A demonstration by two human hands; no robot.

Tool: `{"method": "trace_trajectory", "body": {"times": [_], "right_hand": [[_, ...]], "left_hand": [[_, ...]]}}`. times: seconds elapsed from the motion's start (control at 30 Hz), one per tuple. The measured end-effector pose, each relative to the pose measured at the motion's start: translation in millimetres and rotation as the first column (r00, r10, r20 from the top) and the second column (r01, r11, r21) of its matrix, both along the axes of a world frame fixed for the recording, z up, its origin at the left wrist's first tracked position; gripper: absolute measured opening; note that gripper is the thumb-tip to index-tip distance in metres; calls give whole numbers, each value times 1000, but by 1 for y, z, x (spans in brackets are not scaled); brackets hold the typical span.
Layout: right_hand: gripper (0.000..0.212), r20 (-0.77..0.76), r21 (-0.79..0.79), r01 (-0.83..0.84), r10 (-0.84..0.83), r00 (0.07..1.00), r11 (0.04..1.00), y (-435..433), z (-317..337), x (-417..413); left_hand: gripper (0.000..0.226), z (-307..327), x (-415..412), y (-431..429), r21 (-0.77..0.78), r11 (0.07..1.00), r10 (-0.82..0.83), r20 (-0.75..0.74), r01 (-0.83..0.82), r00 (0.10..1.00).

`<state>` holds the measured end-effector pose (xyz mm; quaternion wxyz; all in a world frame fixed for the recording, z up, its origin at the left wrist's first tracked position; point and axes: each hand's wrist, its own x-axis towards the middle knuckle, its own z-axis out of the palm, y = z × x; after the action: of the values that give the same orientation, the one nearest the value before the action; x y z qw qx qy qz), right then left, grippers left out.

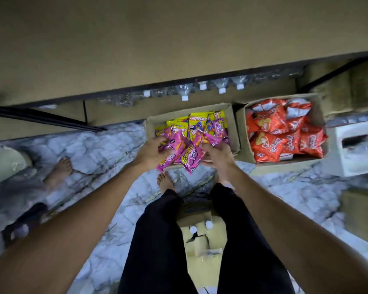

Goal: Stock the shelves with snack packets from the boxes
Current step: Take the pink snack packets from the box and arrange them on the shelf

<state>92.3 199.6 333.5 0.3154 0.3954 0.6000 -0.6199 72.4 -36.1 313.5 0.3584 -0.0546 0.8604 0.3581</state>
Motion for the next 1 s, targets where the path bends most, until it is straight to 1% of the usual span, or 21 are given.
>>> {"method": "trace_trajectory", "body": {"times": [0.07,0.17,0.2,0.27,0.37,0.47,0.5,0.57,0.6,0.63,0.7,0.73,0.8,0.87,0.93,1.0], "right_hand": [[72,-17,-23,27,-27,999,999,3,44,3],[76,-64,-41,35,-37,997,999,10,114,6],[73,-76,-59,41,-45,996,997,12,135,8],[63,-114,-105,75,-87,990,992,16,175,12],[46,-174,-115,82,-102,979,990,21,224,16],[39,-239,-115,102,-128,963,988,21,269,17],[44,-259,-126,105,-135,956,986,22,280,18],[67,-286,-146,112,-150,946,983,24,296,17],[69,-295,-156,119,-161,942,981,25,302,16],[61,-312,-165,118,-165,936,979,27,309,15],[30,-366,-195,115,-181,913,974,31,320,9],[21,-395,-210,108,-186,900,972,34,326,6],[16,-451,-228,90,-188,872,969,39,338,-4],[17,-489,-239,77,-189,852,968,45,353,-16],[22,-528,-246,57,-183,829,968,51,367,-29],[21,-574,-267,28,-182,798,963,58,379,-43]], "left_hand": [[41,49,-2,1,25,999,19,10,-19,1000],[39,122,1,5,39,999,-12,-15,13,1000],[38,141,2,6,45,999,-23,-26,24,999],[35,183,4,8,73,997,-22,-50,25,999],[35,231,7,13,65,998,-6,-86,11,996],[40,270,9,12,49,999,-10,-136,17,991],[44,279,9,10,36,999,-19,-135,24,991],[50,298,5,8,22,999,-25,-155,28,988],[51,310,2,8,35,999,-15,-185,22,983],[50,321,-1,9,61,998,3,-216,10,976],[44,342,-10,10,96,995,25,-290,4,957],[41,351,-14,11,90,996,17,-315,12,949],[36,370,-24,14,72,997,-8,-368,37,930],[34,384,-36,16,76,996,-2,-423,37,906],[37,402,-50,19,37,998,-25,-479,48,877],[42,422,-63,24,-5,997,-63,-526,71,848]]}}
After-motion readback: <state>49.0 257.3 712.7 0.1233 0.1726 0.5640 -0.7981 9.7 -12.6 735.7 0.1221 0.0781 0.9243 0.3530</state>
